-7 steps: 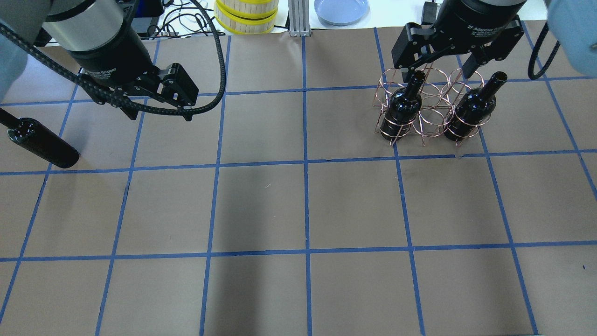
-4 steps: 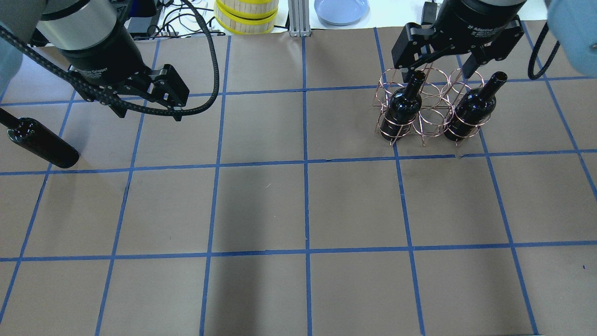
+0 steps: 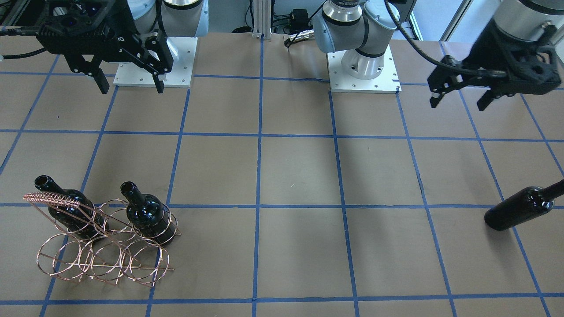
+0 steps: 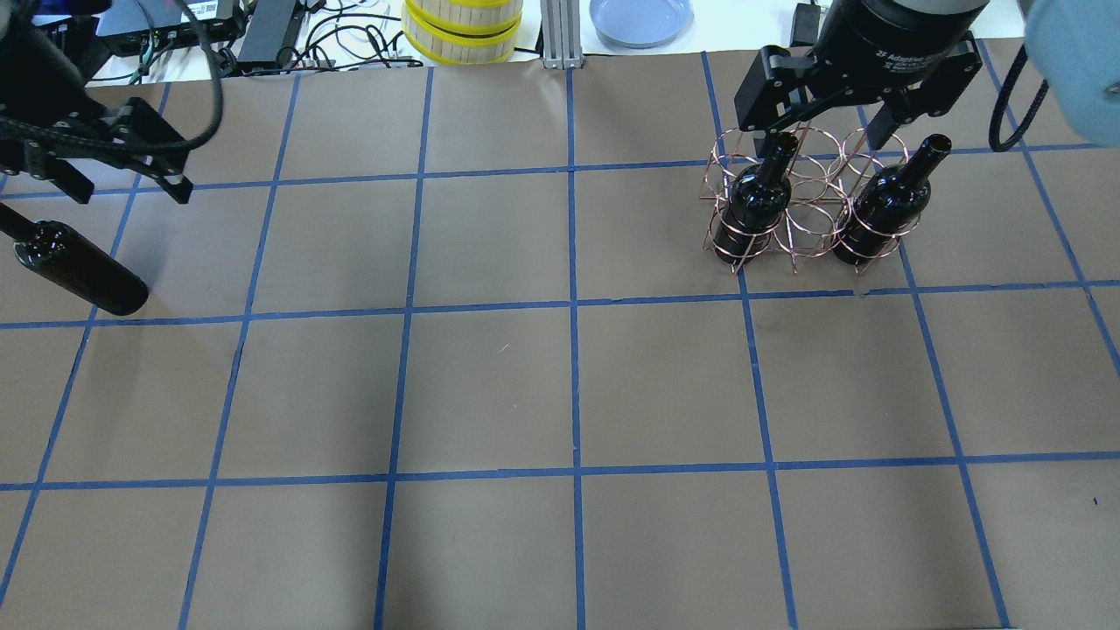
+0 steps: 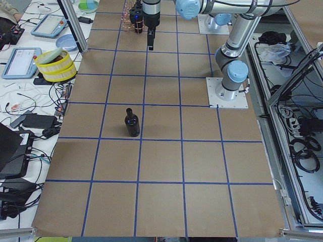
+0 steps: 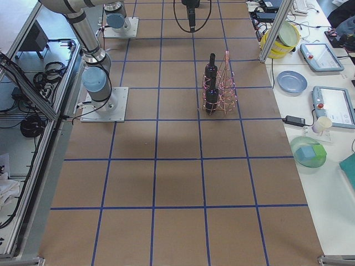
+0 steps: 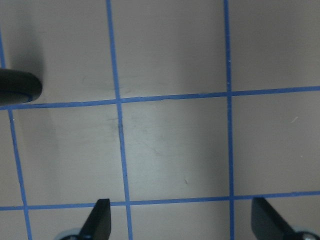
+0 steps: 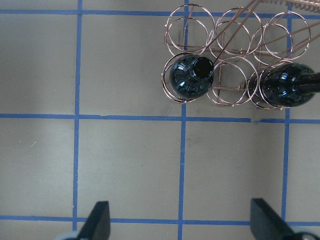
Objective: Place wine into wine basket
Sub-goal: 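Lower the left gripper over the bottle and close it on the bottle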
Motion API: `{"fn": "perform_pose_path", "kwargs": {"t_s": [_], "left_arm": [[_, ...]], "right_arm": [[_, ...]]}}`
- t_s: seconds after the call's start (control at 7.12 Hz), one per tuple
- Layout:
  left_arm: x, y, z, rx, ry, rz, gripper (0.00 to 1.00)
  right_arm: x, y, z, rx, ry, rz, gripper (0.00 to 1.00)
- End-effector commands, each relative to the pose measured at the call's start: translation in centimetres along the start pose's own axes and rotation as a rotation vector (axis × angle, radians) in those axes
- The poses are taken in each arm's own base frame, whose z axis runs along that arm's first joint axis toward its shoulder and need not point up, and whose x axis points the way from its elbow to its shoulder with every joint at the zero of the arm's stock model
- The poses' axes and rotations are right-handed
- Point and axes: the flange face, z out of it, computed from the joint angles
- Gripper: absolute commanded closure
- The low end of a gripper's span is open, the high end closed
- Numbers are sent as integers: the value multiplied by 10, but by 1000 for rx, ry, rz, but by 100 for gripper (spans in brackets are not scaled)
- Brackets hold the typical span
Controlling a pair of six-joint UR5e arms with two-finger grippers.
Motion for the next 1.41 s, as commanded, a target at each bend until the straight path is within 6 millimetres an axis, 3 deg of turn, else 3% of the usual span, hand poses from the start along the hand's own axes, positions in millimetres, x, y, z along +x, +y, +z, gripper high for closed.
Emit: {"fn": "perform_pose_path", "kwargs": {"t_s": [0.0, 0.28, 0.42, 0.56, 0.84, 1.26], "left_arm": [[-98, -15, 13, 23, -127, -66, 2], [-182, -6, 25, 34, -158, -69, 1], [-215, -3, 38, 24, -156, -88, 0], [-235, -10, 47, 56, -182, -80, 0], [-260, -37, 100, 83, -174, 1, 0], [-275, -57, 135, 193, -27, -7, 0]], "right_arm": [[0, 0, 2, -2, 0, 0, 0], [-1, 0, 2, -3, -9, 0, 0], [-1, 0, 1, -1, -9, 0, 0], [-1, 0, 2, -3, -9, 0, 0], [-1, 0, 2, -3, -9, 0, 0], [-1, 0, 2, -3, -9, 0, 0]]}}
